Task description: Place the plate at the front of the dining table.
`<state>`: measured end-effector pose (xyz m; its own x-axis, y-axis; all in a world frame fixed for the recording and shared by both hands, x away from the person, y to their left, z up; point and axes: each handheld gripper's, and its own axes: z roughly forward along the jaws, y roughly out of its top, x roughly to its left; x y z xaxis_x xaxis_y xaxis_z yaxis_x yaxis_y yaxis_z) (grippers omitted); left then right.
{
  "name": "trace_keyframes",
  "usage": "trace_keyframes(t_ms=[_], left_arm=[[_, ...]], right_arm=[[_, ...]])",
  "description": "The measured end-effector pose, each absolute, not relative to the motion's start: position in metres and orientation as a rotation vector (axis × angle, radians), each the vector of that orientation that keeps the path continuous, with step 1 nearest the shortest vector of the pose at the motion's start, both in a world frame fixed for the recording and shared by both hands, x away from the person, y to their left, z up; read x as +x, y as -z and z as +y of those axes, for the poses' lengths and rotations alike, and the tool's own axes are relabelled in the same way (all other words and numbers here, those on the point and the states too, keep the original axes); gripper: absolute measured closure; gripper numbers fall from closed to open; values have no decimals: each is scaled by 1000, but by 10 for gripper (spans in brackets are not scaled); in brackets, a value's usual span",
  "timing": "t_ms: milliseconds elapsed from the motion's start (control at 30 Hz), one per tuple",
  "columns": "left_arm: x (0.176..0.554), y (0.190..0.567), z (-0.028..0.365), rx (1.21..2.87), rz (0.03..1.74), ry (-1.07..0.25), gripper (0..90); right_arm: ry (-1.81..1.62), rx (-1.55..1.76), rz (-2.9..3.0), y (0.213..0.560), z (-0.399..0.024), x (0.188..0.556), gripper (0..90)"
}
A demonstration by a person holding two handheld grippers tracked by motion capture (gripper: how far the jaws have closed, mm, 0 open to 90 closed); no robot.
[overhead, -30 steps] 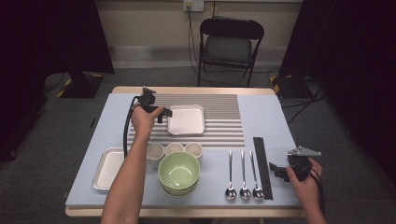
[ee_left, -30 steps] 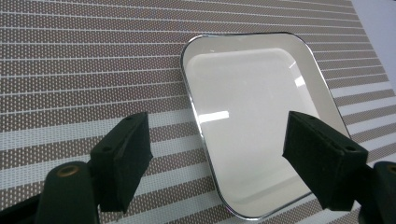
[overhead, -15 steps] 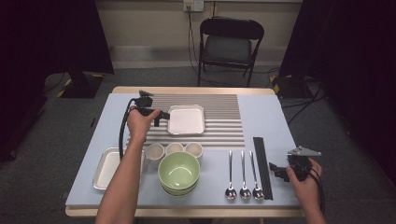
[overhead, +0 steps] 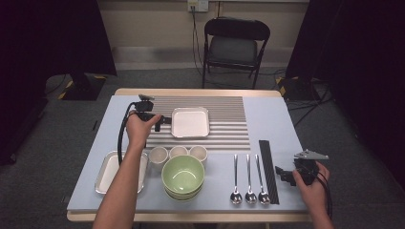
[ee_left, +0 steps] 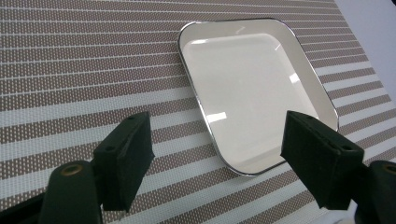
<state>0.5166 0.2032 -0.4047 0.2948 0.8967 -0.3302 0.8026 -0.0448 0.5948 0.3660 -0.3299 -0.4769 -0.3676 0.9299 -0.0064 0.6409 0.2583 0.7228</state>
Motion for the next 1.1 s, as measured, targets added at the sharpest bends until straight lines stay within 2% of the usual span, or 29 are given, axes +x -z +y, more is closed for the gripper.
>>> trace_keyframes(t_ms=[1100], left_arm=[[488,398,228,1845,1474,-167,236]], right_arm=[[-892,1423,2103,477,-330,366,127]])
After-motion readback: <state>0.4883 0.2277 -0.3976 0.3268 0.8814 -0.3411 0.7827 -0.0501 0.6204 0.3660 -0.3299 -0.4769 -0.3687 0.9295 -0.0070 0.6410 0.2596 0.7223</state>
